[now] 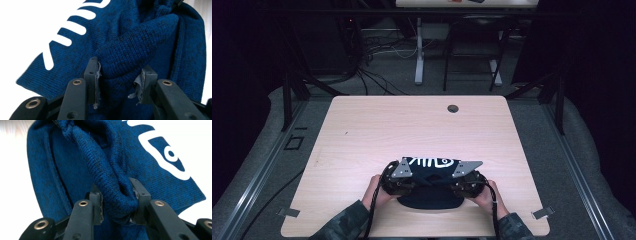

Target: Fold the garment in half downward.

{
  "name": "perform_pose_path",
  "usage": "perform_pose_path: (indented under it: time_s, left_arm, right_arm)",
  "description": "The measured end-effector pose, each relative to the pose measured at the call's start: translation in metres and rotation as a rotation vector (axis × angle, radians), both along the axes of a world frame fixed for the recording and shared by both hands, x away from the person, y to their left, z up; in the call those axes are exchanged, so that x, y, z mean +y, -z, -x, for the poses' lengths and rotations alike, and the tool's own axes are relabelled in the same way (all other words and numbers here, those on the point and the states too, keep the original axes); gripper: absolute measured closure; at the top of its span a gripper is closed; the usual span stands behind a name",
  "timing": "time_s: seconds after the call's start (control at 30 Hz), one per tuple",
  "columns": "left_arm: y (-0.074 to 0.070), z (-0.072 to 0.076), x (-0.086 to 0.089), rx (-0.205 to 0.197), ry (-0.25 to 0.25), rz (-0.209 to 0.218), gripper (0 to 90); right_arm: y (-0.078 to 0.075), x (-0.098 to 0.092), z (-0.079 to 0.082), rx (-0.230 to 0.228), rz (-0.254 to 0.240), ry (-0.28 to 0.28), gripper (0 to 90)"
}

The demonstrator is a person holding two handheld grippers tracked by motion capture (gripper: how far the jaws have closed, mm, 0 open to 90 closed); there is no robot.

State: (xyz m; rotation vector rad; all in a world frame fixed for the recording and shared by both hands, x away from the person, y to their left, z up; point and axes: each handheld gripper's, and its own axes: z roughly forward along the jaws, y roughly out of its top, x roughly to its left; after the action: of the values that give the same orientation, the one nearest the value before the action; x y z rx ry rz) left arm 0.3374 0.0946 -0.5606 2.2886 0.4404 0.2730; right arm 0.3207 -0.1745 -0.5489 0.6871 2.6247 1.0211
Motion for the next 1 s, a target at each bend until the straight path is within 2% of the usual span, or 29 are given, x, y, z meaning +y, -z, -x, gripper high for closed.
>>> perform_pose_path:
  time_s: [0.17, 0.33, 0.47, 0.57, 0.67, 0.77, 0.8, 0.9, 1.0]
  left_arm:
    - [0.006, 0.002, -0.001, 0.012, 0.009, -0.02, 60.6]
    - [0.009, 0.001, 0.0, 0.04, 0.005, -0.02, 57.1]
    - [0.003, 0.002, 0.002, 0.068, -0.014, -0.015, 44.2]
    - [-0.005, 0.004, 0.01, 0.086, -0.024, 0.016, 38.6]
    - [-0.018, 0.007, 0.017, 0.081, -0.025, 0.049, 35.4]
    - [-0.034, 0.009, 0.023, 0.063, -0.031, 0.101, 34.5]
    - [-0.04, 0.009, 0.025, 0.046, -0.038, 0.107, 34.4]
    - [-0.051, 0.0, 0.022, -0.013, -0.089, 0.098, 34.1]
    - [-0.05, -0.01, 0.014, -0.024, -0.133, 0.076, 33.6]
  right_arm:
    - [0.008, 0.0, 0.004, 0.024, 0.003, -0.001, 66.6]
    - [0.014, 0.002, 0.006, 0.017, 0.02, -0.009, 66.1]
    - [0.017, 0.003, 0.007, 0.013, 0.026, -0.004, 66.0]
    - [0.016, 0.002, 0.007, 0.02, 0.025, -0.003, 65.6]
    - [0.017, 0.001, 0.006, 0.032, 0.012, -0.004, 65.2]
    - [0.017, 0.001, 0.005, 0.031, 0.013, -0.007, 64.7]
    - [0.017, 0.002, 0.006, 0.034, 0.015, -0.005, 64.7]
    - [0.016, 0.002, 0.006, 0.036, 0.022, -0.006, 64.4]
    - [0.016, 0.002, 0.006, 0.035, 0.026, -0.007, 63.8]
